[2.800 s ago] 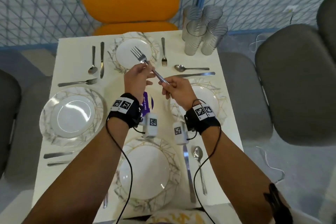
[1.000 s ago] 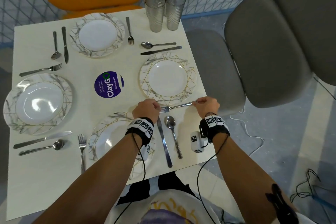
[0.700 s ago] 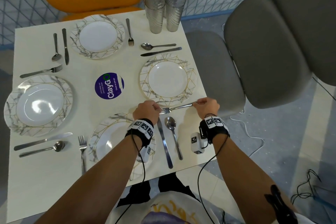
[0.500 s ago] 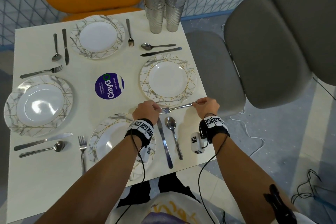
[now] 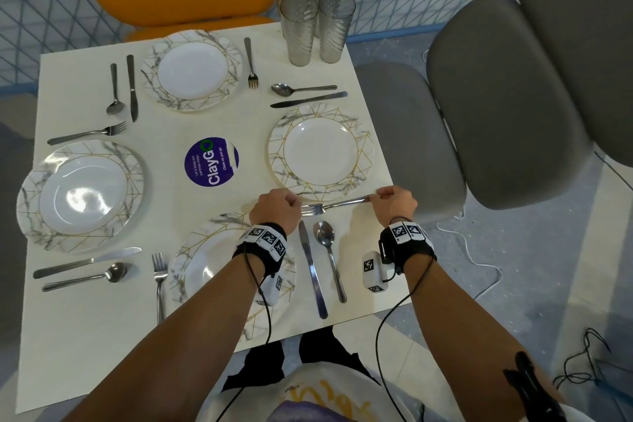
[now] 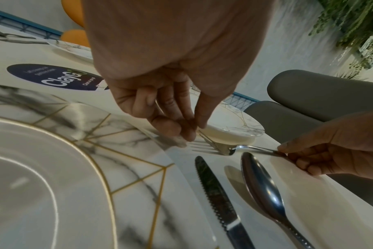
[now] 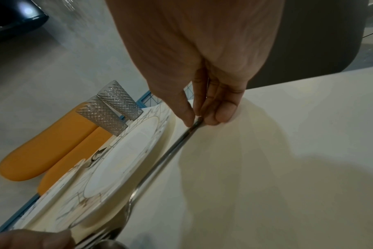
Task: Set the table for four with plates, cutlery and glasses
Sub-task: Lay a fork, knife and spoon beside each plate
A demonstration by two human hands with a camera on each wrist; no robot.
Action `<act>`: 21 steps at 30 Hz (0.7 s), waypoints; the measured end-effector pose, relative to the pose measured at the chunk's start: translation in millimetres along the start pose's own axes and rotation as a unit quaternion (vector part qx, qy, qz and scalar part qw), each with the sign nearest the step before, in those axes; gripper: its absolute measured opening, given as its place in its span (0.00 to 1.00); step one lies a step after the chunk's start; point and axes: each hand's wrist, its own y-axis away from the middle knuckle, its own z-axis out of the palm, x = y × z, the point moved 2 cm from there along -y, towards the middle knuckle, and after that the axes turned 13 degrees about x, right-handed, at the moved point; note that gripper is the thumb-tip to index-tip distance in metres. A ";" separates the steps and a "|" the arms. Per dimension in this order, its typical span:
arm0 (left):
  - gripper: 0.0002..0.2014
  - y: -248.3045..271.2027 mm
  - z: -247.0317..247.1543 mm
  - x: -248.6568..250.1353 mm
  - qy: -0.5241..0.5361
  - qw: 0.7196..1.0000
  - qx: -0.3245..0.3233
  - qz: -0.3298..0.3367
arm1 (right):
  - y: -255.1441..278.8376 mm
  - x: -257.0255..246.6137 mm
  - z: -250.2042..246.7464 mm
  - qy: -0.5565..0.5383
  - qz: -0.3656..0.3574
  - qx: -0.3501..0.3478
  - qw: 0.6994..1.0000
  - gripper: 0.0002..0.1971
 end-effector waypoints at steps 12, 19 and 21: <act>0.09 -16.0 -27.3 -14.9 0.139 0.990 0.002 -0.021 | 22.1 -30.4 -15.9 -0.015 -0.067 0.014 0.998 0.14; 0.06 -69.5 -80.0 2.7 0.245 0.969 -0.016 0.026 | 35.4 -118.2 -15.0 -0.083 -0.221 0.016 0.972 0.12; 0.05 -89.5 -100.1 18.3 0.258 0.965 -0.002 0.046 | 32.2 -153.5 -19.5 -0.091 -0.259 0.023 0.961 0.12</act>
